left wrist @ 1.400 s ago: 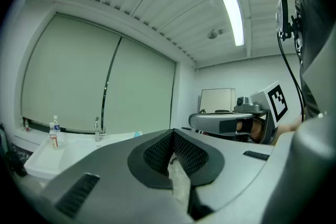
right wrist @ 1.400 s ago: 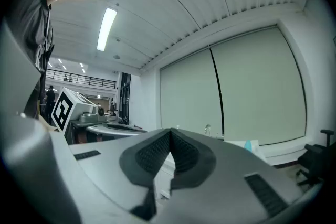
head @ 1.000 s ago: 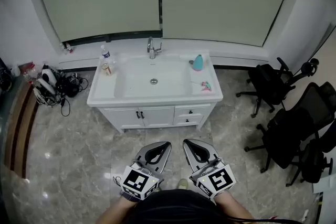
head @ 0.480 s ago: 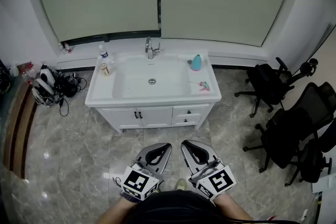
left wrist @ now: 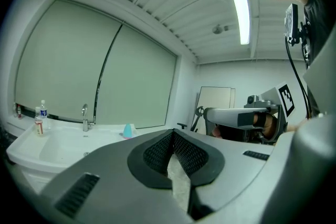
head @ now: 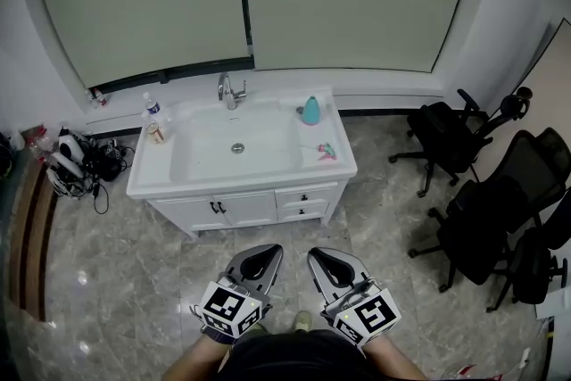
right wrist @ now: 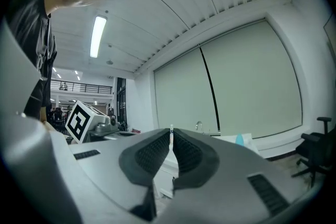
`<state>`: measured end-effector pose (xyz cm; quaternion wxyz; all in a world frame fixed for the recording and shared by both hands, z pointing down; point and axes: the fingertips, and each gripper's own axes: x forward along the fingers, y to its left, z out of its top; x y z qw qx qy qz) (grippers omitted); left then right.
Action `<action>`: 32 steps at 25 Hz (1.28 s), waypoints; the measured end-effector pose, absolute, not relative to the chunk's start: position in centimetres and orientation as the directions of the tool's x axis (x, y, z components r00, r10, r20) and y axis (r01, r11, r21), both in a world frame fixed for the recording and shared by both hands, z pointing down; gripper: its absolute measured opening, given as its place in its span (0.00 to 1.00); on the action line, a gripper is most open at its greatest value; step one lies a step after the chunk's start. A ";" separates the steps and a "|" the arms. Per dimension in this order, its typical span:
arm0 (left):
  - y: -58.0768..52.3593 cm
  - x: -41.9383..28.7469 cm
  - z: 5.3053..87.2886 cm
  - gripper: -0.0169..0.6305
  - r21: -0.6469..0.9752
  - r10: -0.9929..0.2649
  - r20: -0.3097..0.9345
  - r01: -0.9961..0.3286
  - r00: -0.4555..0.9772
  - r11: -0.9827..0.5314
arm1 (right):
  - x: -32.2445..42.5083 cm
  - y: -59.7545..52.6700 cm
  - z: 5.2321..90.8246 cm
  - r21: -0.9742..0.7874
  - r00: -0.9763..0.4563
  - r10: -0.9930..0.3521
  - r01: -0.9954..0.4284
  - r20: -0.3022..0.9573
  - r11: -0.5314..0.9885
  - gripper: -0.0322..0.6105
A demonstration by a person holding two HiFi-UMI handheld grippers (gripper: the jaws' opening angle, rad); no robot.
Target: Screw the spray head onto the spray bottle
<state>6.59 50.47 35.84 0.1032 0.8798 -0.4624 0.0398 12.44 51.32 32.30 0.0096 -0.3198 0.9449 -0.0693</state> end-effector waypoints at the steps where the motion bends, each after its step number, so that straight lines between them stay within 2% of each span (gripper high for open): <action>1: 49.7 7.3 36.0 0.03 0.150 -0.807 0.166 -0.823 0.567 -0.548 | 13.4 50.8 32.5 -0.142 -0.792 -0.611 -0.607 0.022 0.782 0.05; 12: 37.1 10.5 38.7 0.03 0.158 -0.780 0.213 -0.809 0.588 -0.567 | 19.0 41.4 34.3 -0.209 -0.732 -0.681 -0.669 0.018 0.713 0.05; 22: 14.3 6.5 44.8 0.04 0.126 -0.716 0.238 -0.751 0.657 -0.648 | 14.3 21.3 37.0 -0.235 -0.653 -0.754 -0.746 0.074 0.623 0.05; 24: 9.1 5.8 46.7 0.11 0.104 -0.692 0.254 -0.730 0.676 -0.676 | 12.6 16.7 36.8 -0.242 -0.638 -0.766 -0.757 0.078 0.607 0.05; 26: 4.1 5.3 49.2 0.14 0.078 -0.668 0.282 -0.710 0.689 -0.700 | 11.1 12.7 37.4 -0.242 -0.628 -0.772 -0.767 0.096 0.594 0.05; 30: -4.7 4.7 54.5 0.14 0.027 -0.663 0.359 -0.718 0.657 -0.696 | 9.3 7.1 39.5 -0.263 -0.632 -0.758 -0.768 0.164 0.583 0.05; 32: -8.3 4.7 57.5 0.27 0.008 -0.675 0.381 -0.733 0.632 -0.681 | 9.3 4.8 40.5 -0.281 -0.641 -0.744 -0.761 0.186 0.585 0.05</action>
